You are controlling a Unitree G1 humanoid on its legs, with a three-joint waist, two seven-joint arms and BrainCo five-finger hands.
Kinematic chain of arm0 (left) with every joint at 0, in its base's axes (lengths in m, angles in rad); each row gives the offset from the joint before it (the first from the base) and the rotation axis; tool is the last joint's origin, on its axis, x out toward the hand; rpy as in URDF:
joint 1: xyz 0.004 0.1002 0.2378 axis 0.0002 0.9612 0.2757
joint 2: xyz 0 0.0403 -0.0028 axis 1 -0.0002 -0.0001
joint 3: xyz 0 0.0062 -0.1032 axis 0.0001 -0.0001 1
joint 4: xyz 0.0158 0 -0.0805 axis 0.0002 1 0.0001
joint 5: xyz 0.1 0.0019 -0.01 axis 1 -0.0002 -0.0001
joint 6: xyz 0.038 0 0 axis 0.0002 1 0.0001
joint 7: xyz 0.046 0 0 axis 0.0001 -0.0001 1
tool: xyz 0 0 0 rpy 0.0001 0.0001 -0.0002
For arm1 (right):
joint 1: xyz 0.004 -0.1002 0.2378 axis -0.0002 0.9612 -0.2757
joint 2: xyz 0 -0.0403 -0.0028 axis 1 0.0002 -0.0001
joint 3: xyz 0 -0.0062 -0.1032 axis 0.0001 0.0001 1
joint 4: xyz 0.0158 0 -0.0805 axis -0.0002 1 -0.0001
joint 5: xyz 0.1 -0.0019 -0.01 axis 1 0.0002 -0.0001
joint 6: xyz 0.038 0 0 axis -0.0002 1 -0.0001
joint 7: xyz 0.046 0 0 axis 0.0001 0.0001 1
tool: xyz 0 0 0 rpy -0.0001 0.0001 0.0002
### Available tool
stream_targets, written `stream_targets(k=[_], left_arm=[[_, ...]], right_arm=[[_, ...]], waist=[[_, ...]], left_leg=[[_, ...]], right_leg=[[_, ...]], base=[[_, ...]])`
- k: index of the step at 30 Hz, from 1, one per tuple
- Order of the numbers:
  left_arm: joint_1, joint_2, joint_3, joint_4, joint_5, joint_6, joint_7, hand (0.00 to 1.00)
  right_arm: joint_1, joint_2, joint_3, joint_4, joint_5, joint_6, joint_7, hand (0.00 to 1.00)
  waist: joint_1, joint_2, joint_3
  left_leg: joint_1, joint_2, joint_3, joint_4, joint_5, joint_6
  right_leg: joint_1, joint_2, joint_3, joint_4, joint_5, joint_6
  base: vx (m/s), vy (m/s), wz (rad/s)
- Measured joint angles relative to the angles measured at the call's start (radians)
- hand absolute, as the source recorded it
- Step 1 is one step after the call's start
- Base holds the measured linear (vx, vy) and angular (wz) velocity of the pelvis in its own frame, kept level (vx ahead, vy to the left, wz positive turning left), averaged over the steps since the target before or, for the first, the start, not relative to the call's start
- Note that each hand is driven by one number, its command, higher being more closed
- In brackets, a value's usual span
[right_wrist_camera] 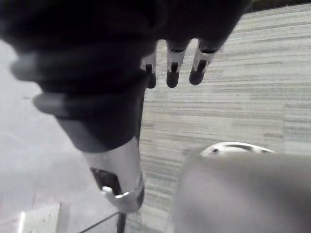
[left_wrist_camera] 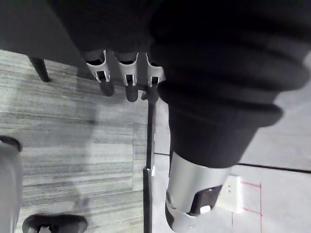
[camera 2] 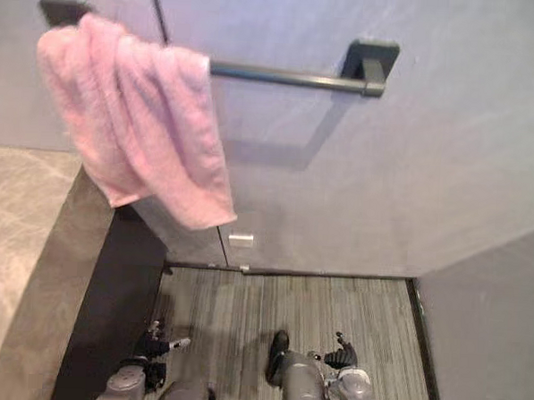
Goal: Organize washtable
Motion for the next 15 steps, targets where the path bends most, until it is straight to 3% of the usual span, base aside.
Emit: stream_targets(k=[2, 3, 4, 7, 10, 11, 12, 13, 15], left_arm=[[-0.011, -0.02, 0.0, 0.004, 0.001, 0.0, -0.002, 0.0], [-0.018, -0.035, 0.004, 0.004, 0.002, 0.0, -0.002, 0.0], [-0.015, -0.042, 0.003, 0.005, 0.003, -0.001, -0.003, 0.0], [0.003, -0.052, 0.003, 0.006, 0.006, 0.0, -0.005, 0.0], [0.001, -0.048, 0.003, 0.008, 0.006, 0.0, -0.004, 0.0], [0.001, -0.05, 0.0, 0.016, 0.006, -0.001, -0.004, 0.0], [-0.006, -0.045, 0.0, 0.032, 0.007, 0.001, -0.003, 0.0], [-0.005, -0.028, -0.007, 0.039, 0.006, 0.002, -0.002, 0.0], [-0.005, -0.019, -0.014, 0.044, 0.007, 0.002, -0.002, 0.0]], right_arm=[[0.004, 0.004, -0.019, 0.004, 0.0, 0.0, 0.0, 0.0], [0.025, 0.006, -0.018, 0.004, 0.001, 0.005, 0.001, 0.0], [0.037, 0.01, -0.018, 0.004, 0.001, 0.005, 0.001, 0.0], [0.038, 0.014, -0.02, 0.002, 0.002, -0.002, -0.004, 0.0], [0.03, 0.02, -0.022, 0.003, 0.002, -0.002, -0.004, 0.0], [0.032, 0.02, -0.032, 0.003, 0.002, -0.002, -0.005, 0.0], [0.031, 0.029, -0.039, 0.013, 0.003, 0.0, -0.006, 0.0], [0.04, 0.042, -0.037, 0.014, 0.003, 0.002, -0.006, 0.0], [0.052, 0.041, -0.038, 0.026, 0.002, 0.002, -0.006, 0.0]], waist=[[-0.01, 0.018, -0.003], [0.001, 0.024, -0.001], [0.006, 0.02, 0.0], [0.005, 0.018, -0.001], [0.012, 0.024, -0.004], [0.012, 0.038, -0.008], [0.011, 0.031, -0.009], [0.007, 0.002, -0.025], [0.006, -0.009, -0.027]], left_leg=[[-0.003, 0.018, -0.024, 0.047, 0.026, -0.042], [-0.051, 0.034, -0.022, 0.195, 0.06, -0.094], [-0.108, 0.052, -0.018, 0.331, 0.082, -0.118], [-0.193, 0.09, 0.055, 0.396, 0.043, -0.058], [-0.244, 0.088, 0.061, 0.2, 0.041, -0.035], [-0.239, 0.082, 0.039, 0.025, 0.128, -0.039], [-0.233, 0.073, 0.035, -0.011, 0.174, -0.027], [-0.21, 0.033, 0.038, -0.07, 0.2, -0.015], [-0.192, 0.004, 0.044, -0.09, 0.207, -0.006]], right_leg=[[0.044, 0.013, -0.03, -0.035, -0.017, -0.006], [0.109, 0.023, -0.04, -0.087, -0.019, -0.009], [0.167, 0.021, -0.049, -0.127, -0.018, -0.011], [0.257, 0.016, -0.047, -0.192, -0.017, -0.009], [0.26, 0.001, -0.029, -0.204, -0.01, 0.01], [0.259, 0.003, -0.021, -0.206, -0.011, 0.033], [0.261, -0.002, -0.015, -0.208, -0.013, 0.051], [0.266, -0.03, -0.008, -0.236, -0.003, 0.074], [0.287, -0.056, -0.009, -0.258, 0.003, 0.093]], base=[[0.36, -0.155, 0.32], [0.27, -0.085, 0.34], [0.25, -0.065, 0.26], [0.22, 0.011, 0.04], [0.1, 0.139, -0.15], [0.07, 0.175, -0.15], [0.11, 0.223, -0.02], [0.11, 0.172, 0.15], [0.1, 0.159, 0.15]])
